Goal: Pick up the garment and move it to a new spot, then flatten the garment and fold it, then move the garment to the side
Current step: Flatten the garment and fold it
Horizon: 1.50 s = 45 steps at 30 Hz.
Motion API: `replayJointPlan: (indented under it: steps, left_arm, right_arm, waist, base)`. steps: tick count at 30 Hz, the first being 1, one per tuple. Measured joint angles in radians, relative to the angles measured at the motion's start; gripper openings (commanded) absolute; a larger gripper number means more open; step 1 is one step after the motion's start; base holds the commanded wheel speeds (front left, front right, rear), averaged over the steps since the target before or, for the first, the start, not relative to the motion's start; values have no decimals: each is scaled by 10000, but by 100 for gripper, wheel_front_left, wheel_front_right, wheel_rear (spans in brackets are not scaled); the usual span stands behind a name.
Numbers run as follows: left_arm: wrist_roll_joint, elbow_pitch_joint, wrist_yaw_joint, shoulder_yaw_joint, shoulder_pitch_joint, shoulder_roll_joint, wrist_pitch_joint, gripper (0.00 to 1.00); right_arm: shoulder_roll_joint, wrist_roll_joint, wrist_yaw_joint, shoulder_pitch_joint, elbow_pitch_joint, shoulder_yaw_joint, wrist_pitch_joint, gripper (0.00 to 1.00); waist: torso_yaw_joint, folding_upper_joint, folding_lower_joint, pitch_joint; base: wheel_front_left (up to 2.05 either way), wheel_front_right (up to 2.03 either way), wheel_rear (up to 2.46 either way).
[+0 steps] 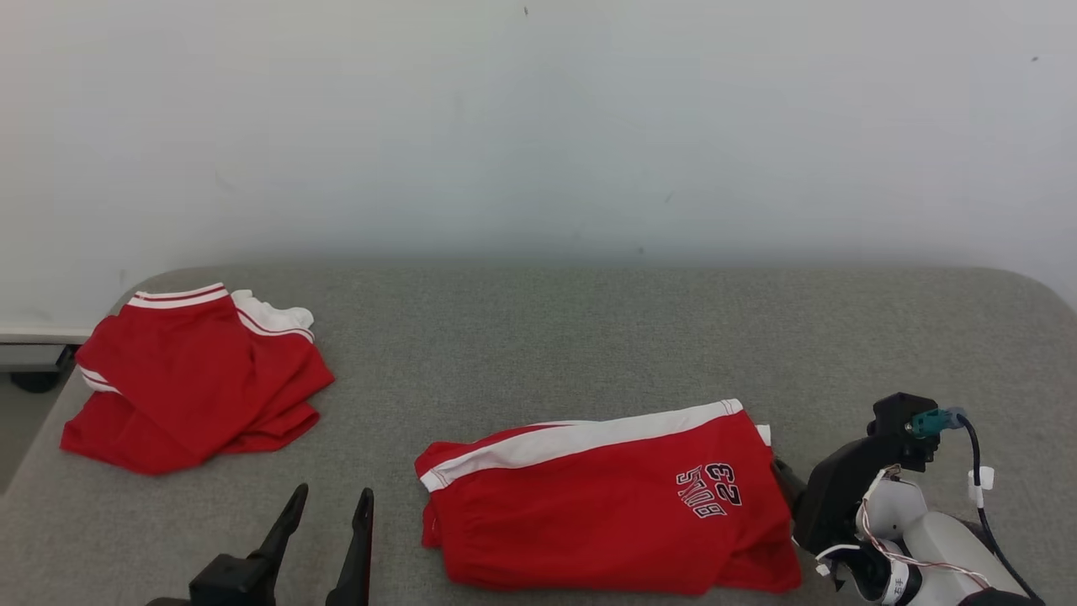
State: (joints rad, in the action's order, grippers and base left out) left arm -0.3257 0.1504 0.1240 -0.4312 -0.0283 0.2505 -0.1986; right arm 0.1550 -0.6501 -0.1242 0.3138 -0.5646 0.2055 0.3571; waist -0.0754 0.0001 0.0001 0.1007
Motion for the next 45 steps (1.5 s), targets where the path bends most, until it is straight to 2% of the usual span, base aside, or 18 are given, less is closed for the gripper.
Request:
replayJointPlan:
  steps: [3,11,15,28,30,31,32,34,36,37,45]
  left_arm:
    - [15,-38,-13,-123,-40,-58,130,100]
    - [176,-127,-132,-477,-409,-203,313,100]
    - [192,-123,-203,-656,-460,-272,416,100]
    - [439,-113,-428,-965,-874,-374,589,100]
    - [439,-113,-451,-963,-893,-374,629,100]
    - [439,-107,-451,-951,-894,-366,629,100]
    - [439,-98,-451,-949,-894,-364,631,100]
    - [439,-82,-449,-947,-894,-364,631,100]
    - [439,-67,-451,-947,-894,-364,660,100]
    - [439,-67,-449,-945,-894,-364,660,100]
    - [435,-54,-435,-752,-886,-295,660,100]
  right_arm:
    - [-21,0,-4,362,-838,-194,562,100]
    - [-314,8,-8,1044,-2431,-1271,844,100]
    - [-364,8,-35,1334,-3005,-1666,920,100]
    - [-349,362,-36,1994,-4428,-2073,1047,100]
    - [-347,378,-36,2138,-4615,-2104,1051,80]
    - [-349,428,-42,2236,-4736,-2104,1062,80]
    - [-355,472,-50,2312,-4828,-2123,1093,58]
    - [-362,545,-50,2381,-5022,-2132,1099,42]
    - [-360,575,-48,2450,-5162,-2161,1106,6]
    - [-366,608,-48,2495,-5258,-2196,1106,0]
    - [-169,719,-35,2864,-5703,-2514,1030,0]
  waist:
    - [-206,0,0,-93]
    - [-666,1,0,-315]
    - [-912,0,0,-435]
    - [-1697,0,-1,-748]
    - [-1779,-1,-1,-787]
    - [-1808,-1,-1,-806]
    - [-1828,-1,-1,-820]
    - [-1847,-1,-1,-832]
    - [-1853,-1,-2,-830]
    - [-1852,-1,-2,-827]
    - [-1673,-1,-1,-760]
  base:
    - [0,0,0]
    - [0,0,0]
    - [0,0,0]
    - [0,0,0]
    - [0,0,0]
    - [0,0,0]
    - [0,0,0]
    - [0,0,0]
    - [0,0,0]
    - [0,0,0]
    - [0,0,0]
